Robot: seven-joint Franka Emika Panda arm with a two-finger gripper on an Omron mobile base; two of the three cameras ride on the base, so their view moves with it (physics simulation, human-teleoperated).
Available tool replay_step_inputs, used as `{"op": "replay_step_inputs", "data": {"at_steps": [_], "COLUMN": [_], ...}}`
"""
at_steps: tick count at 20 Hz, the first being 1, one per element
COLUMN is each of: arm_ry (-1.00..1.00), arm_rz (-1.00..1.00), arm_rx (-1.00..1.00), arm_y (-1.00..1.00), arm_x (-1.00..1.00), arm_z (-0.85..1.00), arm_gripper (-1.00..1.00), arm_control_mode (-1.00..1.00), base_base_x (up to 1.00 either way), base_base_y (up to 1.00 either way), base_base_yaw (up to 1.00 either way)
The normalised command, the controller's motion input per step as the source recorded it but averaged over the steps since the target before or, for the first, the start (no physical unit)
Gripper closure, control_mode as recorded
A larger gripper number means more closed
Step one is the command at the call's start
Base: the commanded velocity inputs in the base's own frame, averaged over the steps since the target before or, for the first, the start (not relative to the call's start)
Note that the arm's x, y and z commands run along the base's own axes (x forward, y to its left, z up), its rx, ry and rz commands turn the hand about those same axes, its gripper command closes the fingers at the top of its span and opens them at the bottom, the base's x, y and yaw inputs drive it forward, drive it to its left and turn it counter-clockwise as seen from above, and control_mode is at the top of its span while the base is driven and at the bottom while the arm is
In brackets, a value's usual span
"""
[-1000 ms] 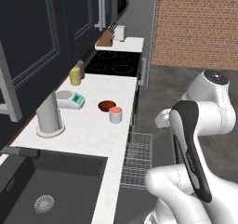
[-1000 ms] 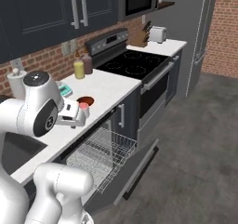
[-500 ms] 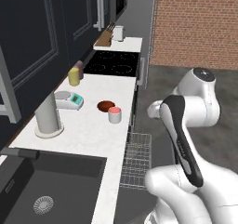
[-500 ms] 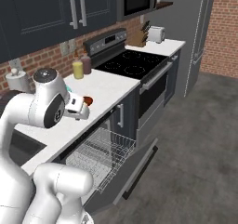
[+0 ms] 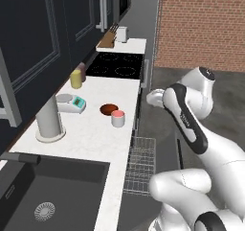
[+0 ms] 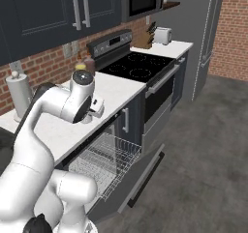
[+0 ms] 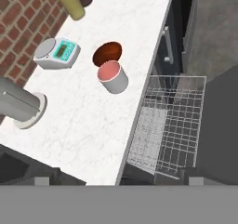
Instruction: Pick up the cup and bowl from the counter, place them in the dishwasher, and close the dishwasher door.
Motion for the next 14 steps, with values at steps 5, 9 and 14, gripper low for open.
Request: {"op": "replay_step_inputs", "data": {"at_steps": [5,9,14], "arm_ry": [0.03,0.11,0.03], "arm_rz": [-0.04,-0.03,0.0], "arm_rx": [0.0,-0.03,0.0], "arm_y": [0.32,0.34,0.06], "arm_x": [0.73,0.56,0.17], "arm_z": [-0.2,-0.23,-0.26], "arm_gripper": [-1.0,-1.0,-1.0], "arm_control_mode": [-1.0,-1.0,-1.0], "base_base_x": [0.0,0.0,0.0], "base_base_y": [0.0,0.0,0.0], "base_base_yaw": [0.0,0.0,0.0]}}
